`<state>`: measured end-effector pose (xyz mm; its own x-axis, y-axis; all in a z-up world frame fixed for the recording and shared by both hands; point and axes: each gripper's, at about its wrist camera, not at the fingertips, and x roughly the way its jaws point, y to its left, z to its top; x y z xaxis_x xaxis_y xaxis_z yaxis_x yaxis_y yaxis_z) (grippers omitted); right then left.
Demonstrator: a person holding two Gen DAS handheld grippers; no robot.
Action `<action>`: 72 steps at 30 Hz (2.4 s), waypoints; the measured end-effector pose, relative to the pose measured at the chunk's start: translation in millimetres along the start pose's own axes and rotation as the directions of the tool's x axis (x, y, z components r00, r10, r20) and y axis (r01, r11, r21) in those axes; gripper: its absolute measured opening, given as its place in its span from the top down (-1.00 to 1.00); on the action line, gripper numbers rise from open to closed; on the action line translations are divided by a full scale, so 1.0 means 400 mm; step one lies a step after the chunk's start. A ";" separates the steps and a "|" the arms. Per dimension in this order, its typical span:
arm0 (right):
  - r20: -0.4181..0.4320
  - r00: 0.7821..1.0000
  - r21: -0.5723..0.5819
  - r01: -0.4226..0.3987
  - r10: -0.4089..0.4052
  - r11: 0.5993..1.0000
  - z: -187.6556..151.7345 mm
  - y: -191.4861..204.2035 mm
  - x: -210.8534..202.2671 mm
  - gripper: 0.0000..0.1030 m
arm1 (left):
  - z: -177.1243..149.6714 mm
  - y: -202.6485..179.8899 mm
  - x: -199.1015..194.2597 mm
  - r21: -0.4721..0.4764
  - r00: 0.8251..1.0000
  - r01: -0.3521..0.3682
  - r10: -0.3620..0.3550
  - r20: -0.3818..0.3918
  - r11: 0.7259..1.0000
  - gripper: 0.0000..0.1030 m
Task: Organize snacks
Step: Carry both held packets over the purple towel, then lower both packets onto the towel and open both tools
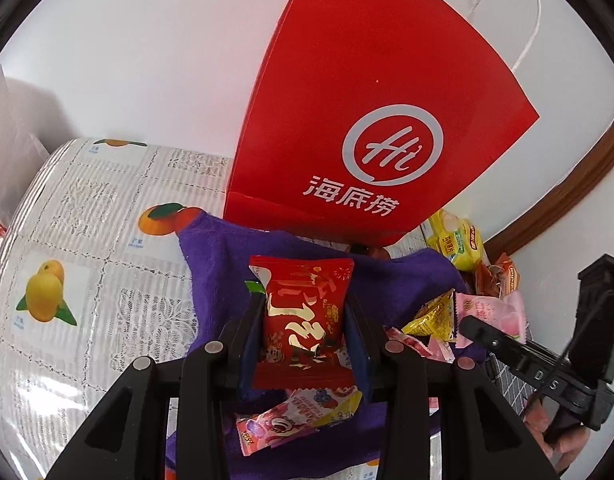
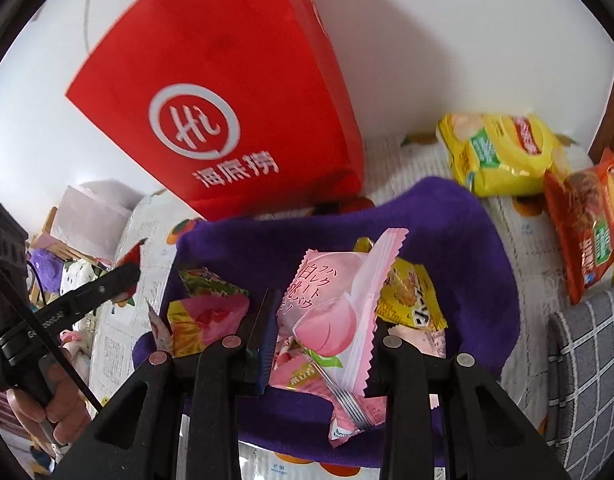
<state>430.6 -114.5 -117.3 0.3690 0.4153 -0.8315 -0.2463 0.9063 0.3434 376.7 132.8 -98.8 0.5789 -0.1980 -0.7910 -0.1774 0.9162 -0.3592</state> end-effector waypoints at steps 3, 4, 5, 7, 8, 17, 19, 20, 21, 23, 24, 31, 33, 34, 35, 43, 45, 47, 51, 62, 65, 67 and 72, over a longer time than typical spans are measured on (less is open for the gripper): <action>-0.048 0.999 -0.008 0.000 0.000 1.000 -0.003 -0.007 0.022 0.39 | -0.002 0.000 0.002 -0.002 1.000 0.008 -0.008 -0.005 1.000 0.29; -0.056 0.998 -0.008 0.003 -0.003 1.000 -0.003 -0.009 0.028 0.38 | -0.003 -0.002 0.004 0.001 1.000 0.007 -0.007 -0.006 1.000 0.29; -0.069 0.998 -0.004 0.003 -0.003 1.000 -0.003 -0.012 0.036 0.38 | -0.004 -0.004 0.006 0.004 1.000 0.008 -0.008 -0.010 1.000 0.29; -0.088 0.996 0.008 -0.005 0.006 1.000 -0.002 -0.018 0.050 0.38 | -0.007 -0.008 0.009 0.004 1.000 0.019 -0.019 -0.015 1.000 0.29; -0.093 0.996 0.010 -0.006 0.007 1.000 -0.003 -0.018 0.055 0.38 | -0.008 -0.012 0.012 0.007 0.999 0.028 -0.028 -0.020 1.000 0.29; -0.137 0.989 -0.023 0.054 -0.057 0.998 -0.008 -0.004 0.097 0.36 | -0.017 -0.029 0.020 0.020 0.998 0.050 -0.049 -0.031 0.999 0.29; -0.130 0.990 -0.026 0.053 -0.056 0.998 -0.007 -0.004 0.090 0.23 | -0.018 -0.030 0.019 0.027 0.998 0.051 -0.051 -0.029 0.998 0.29; -0.129 0.990 -0.033 0.051 -0.055 0.998 -0.007 -0.003 0.088 0.07 | -0.019 -0.031 0.020 0.027 0.998 0.052 -0.051 -0.028 0.998 0.29; -0.129 0.990 -0.044 0.056 -0.061 0.997 -0.007 0.000 0.085 -0.04 | -0.019 -0.031 0.020 0.027 0.998 0.050 -0.049 -0.028 0.998 0.29; -0.122 0.988 -0.070 0.083 -0.091 0.994 -0.008 0.005 0.072 -0.05 | -0.020 -0.031 0.024 0.025 0.998 0.048 -0.047 -0.031 0.999 0.29; -0.111 0.988 -0.080 0.099 -0.107 0.992 -0.009 0.008 0.064 -0.06 | -0.019 -0.031 0.026 0.023 0.998 0.047 -0.046 -0.033 0.999 0.29; -0.051 0.991 -0.110 0.121 -0.127 0.987 -0.006 0.021 0.013 -0.16 | -0.022 -0.022 0.050 0.008 0.998 0.020 -0.020 -0.057 1.000 0.29; -0.034 0.992 -0.104 0.115 -0.119 0.988 -0.004 0.021 -0.002 -0.16 | -0.023 -0.021 0.054 0.009 0.998 0.012 -0.011 -0.059 1.000 0.29; -0.026 0.993 -0.101 0.111 -0.114 0.989 -0.003 0.021 -0.010 -0.16 | -0.024 -0.022 0.056 0.011 0.998 0.009 -0.008 -0.061 1.000 0.29; -0.017 0.994 -0.097 0.106 -0.109 0.990 -0.002 0.020 -0.019 -0.16 | -0.025 -0.023 0.058 0.011 0.998 0.008 -0.007 -0.062 1.000 0.29; 0.015 0.994 -0.091 0.105 -0.104 0.990 -0.005 0.028 -0.044 -0.17 | -0.034 -0.037 0.087 0.034 0.997 -0.032 0.034 -0.069 0.999 0.28; 0.017 0.994 -0.090 0.108 -0.107 0.990 -0.006 0.029 -0.044 -0.17 | -0.033 -0.034 0.087 0.033 0.997 -0.036 0.038 -0.067 0.999 0.28; 0.017 0.994 -0.087 0.105 -0.104 0.991 -0.006 0.028 -0.046 -0.17 | -0.031 -0.024 0.089 0.018 0.997 -0.033 0.035 -0.071 0.999 0.28; 0.019 0.994 -0.086 0.106 -0.105 0.991 -0.007 0.027 -0.048 -0.17 | -0.026 -0.005 0.093 -0.006 0.997 -0.019 0.018 -0.075 1.000 0.28; 0.005 0.994 -0.107 0.109 -0.109 0.988 -0.009 0.041 -0.037 -0.17 | -0.022 0.013 0.103 -0.034 0.997 0.009 -0.011 -0.070 0.999 0.28; 0.003 0.994 -0.114 0.110 -0.111 0.987 -0.010 0.046 -0.036 -0.17 | -0.025 0.010 0.109 -0.038 0.998 0.026 -0.028 -0.063 0.999 0.27; 0.000 0.994 -0.113 0.111 -0.112 0.987 -0.010 0.047 -0.033 -0.17 | -0.027 0.005 0.113 -0.039 0.997 0.036 -0.038 -0.066 0.999 0.27; -0.005 0.993 -0.112 0.113 -0.114 0.987 -0.009 0.047 -0.030 -0.17 | -0.035 0.010 0.139 -0.075 0.992 0.058 -0.066 -0.110 0.995 0.24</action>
<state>418.4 -102.8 -102.5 0.3900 0.3090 -0.8674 -0.3022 0.9328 0.1964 396.9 120.8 -151.1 0.4984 -0.2952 -0.8152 -0.2028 0.8745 -0.4406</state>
